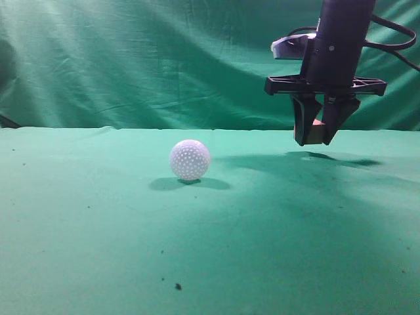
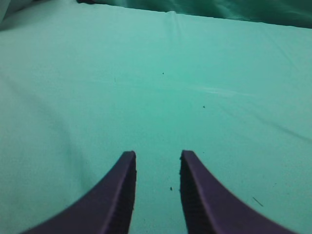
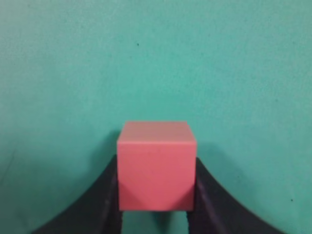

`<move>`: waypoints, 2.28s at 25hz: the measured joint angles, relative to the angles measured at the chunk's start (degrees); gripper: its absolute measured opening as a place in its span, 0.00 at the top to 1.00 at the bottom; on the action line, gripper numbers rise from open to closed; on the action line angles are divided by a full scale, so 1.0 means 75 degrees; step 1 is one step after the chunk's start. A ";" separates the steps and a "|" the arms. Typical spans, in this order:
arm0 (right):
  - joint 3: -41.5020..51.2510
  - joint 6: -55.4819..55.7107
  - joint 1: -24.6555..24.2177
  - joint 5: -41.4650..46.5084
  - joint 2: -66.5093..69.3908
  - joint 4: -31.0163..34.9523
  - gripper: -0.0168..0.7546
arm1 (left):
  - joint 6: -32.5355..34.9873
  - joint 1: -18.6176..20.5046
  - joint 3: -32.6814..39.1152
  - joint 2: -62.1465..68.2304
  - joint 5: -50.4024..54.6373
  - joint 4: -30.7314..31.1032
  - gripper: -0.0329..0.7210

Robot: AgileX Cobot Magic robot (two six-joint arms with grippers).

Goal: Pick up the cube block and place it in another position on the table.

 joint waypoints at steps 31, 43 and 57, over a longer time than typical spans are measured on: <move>0.2475 0.0658 -0.0013 0.2145 -0.6913 0.0370 0.98 | 0.0000 0.0000 0.0000 0.0000 0.0000 0.0000 0.61; 0.4652 0.0694 -0.0013 0.2858 -0.9431 0.0129 0.98 | 0.0000 0.0000 0.0000 0.0000 0.0000 0.0000 0.61; 0.7394 0.0622 -0.1209 -0.0338 -1.2012 -0.0755 0.98 | 0.0000 0.0000 0.0000 0.0000 0.0000 0.0000 0.61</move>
